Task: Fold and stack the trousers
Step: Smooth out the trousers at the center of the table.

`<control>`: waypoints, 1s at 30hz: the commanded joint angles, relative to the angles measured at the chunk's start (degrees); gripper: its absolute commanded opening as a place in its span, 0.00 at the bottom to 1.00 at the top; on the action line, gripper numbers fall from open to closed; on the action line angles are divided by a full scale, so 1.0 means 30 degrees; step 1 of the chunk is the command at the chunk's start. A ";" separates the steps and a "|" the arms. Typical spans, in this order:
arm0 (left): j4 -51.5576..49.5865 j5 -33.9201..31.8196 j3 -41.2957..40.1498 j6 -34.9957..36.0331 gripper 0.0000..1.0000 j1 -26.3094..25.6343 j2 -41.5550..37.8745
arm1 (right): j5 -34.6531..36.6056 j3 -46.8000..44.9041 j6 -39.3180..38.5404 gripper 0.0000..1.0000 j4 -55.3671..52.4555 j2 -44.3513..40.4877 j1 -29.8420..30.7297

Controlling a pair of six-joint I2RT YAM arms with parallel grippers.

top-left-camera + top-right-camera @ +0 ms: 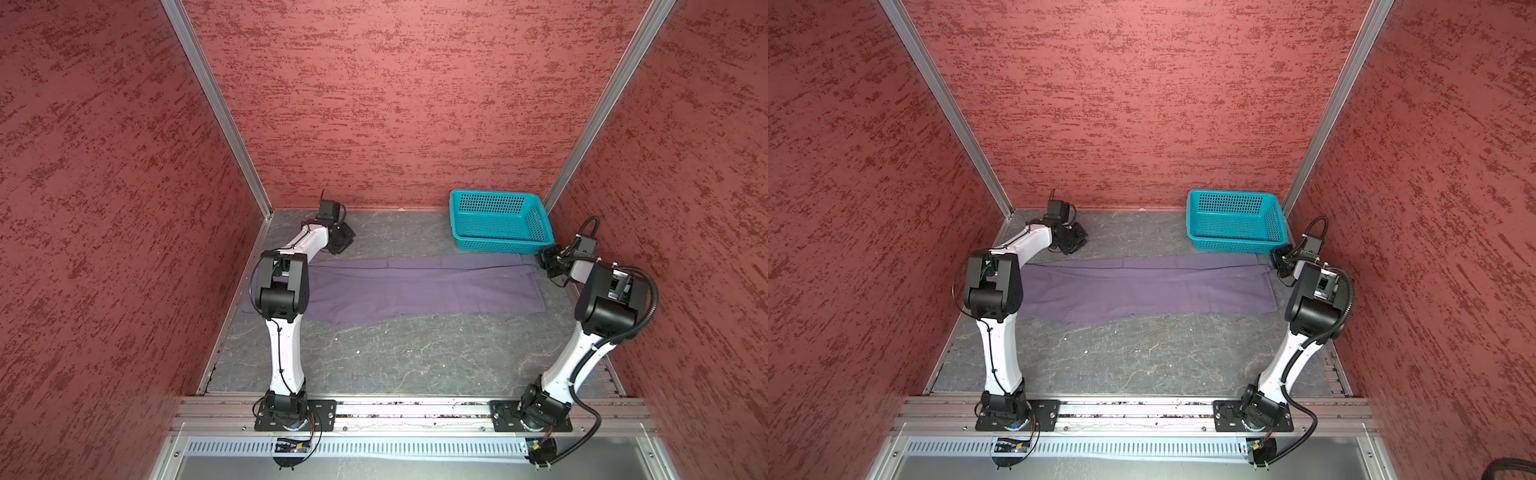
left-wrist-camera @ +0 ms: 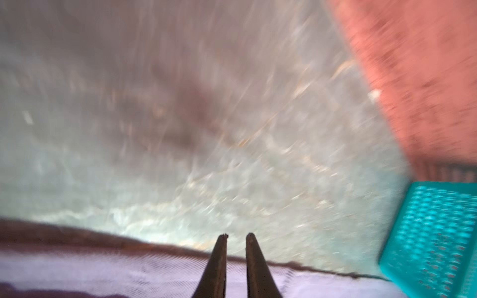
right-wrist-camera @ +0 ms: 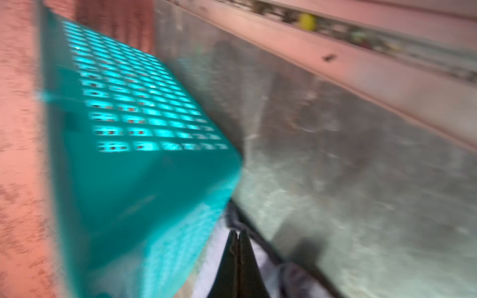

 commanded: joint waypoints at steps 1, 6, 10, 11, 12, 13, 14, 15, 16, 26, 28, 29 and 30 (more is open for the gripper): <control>-0.0902 0.0245 0.0728 0.0614 0.18 -0.0095 -0.0768 | -0.0570 -0.0035 0.0356 0.00 -0.0170 -0.0479 0.0169; -0.0584 0.0551 -0.2689 0.0768 0.19 -0.0310 -0.3366 | -0.0850 -0.3084 -0.0287 0.00 0.0121 -0.2529 0.0212; 0.0387 0.0582 -0.6568 0.0531 0.19 -0.1406 -0.5776 | -0.0686 -0.6027 -0.1396 0.00 -0.0082 -0.4437 0.0348; 0.0476 0.0519 -0.7246 0.0480 0.19 -0.1710 -0.6138 | -0.0586 -0.6606 -0.1650 0.00 -0.0128 -0.4825 0.0406; 0.0629 0.0485 -0.8010 0.0367 0.19 -0.2104 -0.6477 | -0.0339 -0.7154 -0.2083 0.00 -0.0420 -0.5205 0.0479; 0.0862 0.0556 -0.8718 0.0233 0.19 -0.2420 -0.6745 | 0.0029 -0.7576 -0.2489 0.00 -0.0803 -0.5566 0.0549; 0.1006 0.0589 -0.9230 0.0062 0.19 -0.2640 -0.6870 | 0.0402 -0.7908 -0.2875 0.00 -0.1157 -0.5861 0.0611; 0.1209 0.0673 -0.9782 -0.0143 0.20 -0.2805 -0.7010 | 0.0928 -0.8215 -0.3286 0.00 -0.1615 -0.6158 0.0673; 0.1413 0.0775 -1.0244 -0.0371 0.21 -0.2941 -0.7063 | 0.1449 -0.8495 -0.3698 0.00 -0.2033 -0.6422 0.0723; 0.2995 0.0315 -1.3063 -0.1158 0.22 -0.3963 -0.7165 | 0.3169 -1.1487 -0.4168 0.00 -0.3777 -0.8280 0.0465; 0.3054 0.0290 -1.3703 -0.1235 0.22 -0.4251 -0.7412 | 0.2533 -1.2170 -0.3790 0.00 -0.3713 -0.8676 0.0151; 0.3097 0.0284 -1.4024 -0.1228 0.22 -0.4353 -0.7619 | 0.2391 -1.2409 -0.3716 0.00 -0.3783 -0.8873 0.0035; 0.3143 0.0264 -1.4421 -0.1255 0.22 -0.4426 -0.7854 | 0.2368 -1.2679 -0.3647 0.00 -0.3943 -0.9233 -0.0125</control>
